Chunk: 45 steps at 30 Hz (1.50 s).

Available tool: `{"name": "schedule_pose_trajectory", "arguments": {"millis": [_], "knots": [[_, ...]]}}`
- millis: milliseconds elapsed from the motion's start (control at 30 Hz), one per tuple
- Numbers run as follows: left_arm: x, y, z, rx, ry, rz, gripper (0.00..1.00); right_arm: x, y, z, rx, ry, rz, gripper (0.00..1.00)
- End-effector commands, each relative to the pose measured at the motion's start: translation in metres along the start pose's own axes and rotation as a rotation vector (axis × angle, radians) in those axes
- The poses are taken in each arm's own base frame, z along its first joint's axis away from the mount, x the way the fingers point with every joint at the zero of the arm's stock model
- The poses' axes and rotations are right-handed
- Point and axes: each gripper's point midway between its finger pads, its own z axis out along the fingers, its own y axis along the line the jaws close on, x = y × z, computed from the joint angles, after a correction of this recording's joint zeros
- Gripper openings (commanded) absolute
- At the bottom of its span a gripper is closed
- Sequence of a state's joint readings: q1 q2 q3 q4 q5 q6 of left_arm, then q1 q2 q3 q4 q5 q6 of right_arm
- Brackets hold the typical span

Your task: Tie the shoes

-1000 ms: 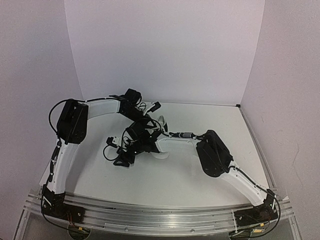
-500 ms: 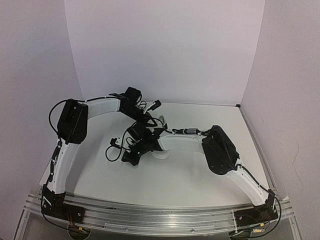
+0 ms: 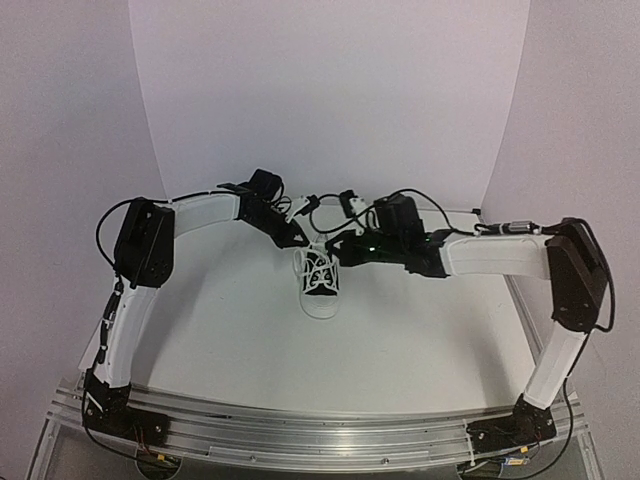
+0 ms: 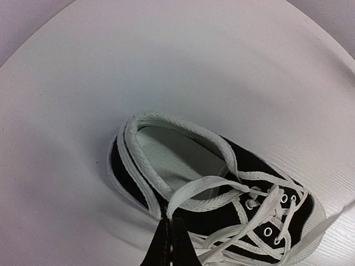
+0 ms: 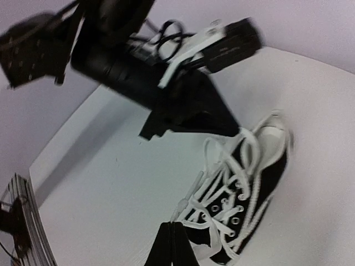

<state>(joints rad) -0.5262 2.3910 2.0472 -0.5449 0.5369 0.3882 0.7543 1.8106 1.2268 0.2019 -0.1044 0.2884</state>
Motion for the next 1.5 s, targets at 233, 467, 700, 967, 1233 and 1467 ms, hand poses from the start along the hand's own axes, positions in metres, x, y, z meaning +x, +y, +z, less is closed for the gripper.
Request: {"name": "schedule_pose_trajectory", "arguments": {"millis": [233, 467, 700, 967, 1233, 1467], "knots": [[-0.047, 0.045, -0.06, -0.228, -0.115, -0.014, 0.0, -0.019, -0.142, -0.114, 0.394, -0.348, 0.402, 0.0], [-0.031, 0.078, -0.094, -0.306, -0.094, -0.08, 0.0, 0.024, -0.214, -0.198, 0.604, -0.477, 0.604, 0.0], [0.04, 0.126, -0.129, -0.463, 0.038, -0.138, 0.0, 0.066, -0.237, -0.227, 0.68, -0.494, 0.713, 0.0], [0.116, 0.144, -0.16, -0.571, 0.198, -0.128, 0.0, 0.072, -0.26, -0.203, 0.665, -0.399, 0.755, 0.0], [0.166, 0.152, -0.166, -0.623, 0.295, -0.162, 0.0, 0.105, -0.288, -0.17, 0.678, -0.259, 0.829, 0.0], [0.094, 0.1, -0.179, -0.411, 0.122, -0.247, 0.0, 0.132, -0.267, -0.135, 0.552, 0.004, 0.869, 0.0]]}}
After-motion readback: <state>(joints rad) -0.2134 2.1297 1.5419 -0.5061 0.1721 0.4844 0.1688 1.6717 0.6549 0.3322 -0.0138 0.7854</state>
